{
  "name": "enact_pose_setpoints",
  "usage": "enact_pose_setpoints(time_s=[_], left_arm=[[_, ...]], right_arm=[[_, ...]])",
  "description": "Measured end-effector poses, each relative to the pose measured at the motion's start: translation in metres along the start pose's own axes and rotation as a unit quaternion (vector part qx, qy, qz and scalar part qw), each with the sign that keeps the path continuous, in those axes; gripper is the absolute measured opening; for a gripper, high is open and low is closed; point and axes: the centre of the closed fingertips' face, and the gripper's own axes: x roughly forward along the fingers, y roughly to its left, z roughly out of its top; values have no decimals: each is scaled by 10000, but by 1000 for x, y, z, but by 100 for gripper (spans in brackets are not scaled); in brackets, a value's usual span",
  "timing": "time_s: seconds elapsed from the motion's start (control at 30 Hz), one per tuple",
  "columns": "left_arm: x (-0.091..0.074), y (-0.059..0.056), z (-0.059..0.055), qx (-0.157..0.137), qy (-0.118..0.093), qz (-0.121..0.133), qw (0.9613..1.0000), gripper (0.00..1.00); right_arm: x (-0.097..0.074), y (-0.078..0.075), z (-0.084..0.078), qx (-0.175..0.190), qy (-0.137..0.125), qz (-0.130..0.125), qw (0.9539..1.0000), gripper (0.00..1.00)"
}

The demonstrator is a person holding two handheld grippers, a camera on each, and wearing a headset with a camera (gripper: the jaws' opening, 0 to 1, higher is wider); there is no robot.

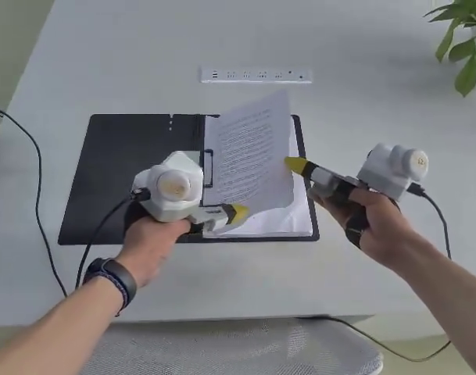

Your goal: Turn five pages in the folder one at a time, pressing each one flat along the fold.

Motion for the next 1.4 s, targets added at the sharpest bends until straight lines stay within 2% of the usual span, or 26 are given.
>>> enact_pose_setpoints(time_s=[0.27,0.33,0.43,0.5,0.67,0.9,1.07,1.4], left_arm=[[-30,22,-9,-147,-85,231,9996,70],[-39,29,-9,-351,-186,312,9987,71],[-51,42,-16,-415,-210,442,9979,72],[-58,47,-19,-454,-218,492,9975,72],[-78,61,-28,-549,-234,622,9963,73],[-105,76,-41,-570,-238,818,9947,74],[-118,81,-48,-640,-230,912,9935,74],[-138,86,-50,-708,-338,1028,9916,74]], right_arm=[[24,31,-1,-194,123,290,9993,0],[32,41,-3,-224,153,380,9989,0],[45,56,-7,-294,251,518,9979,0],[52,65,-9,-340,296,600,9972,0],[75,85,-19,-443,466,797,9947,0],[108,110,-45,-474,770,1072,9901,0],[127,120,-65,-520,1017,1160,9867,0],[158,119,-94,-280,1285,1149,9846,0]])
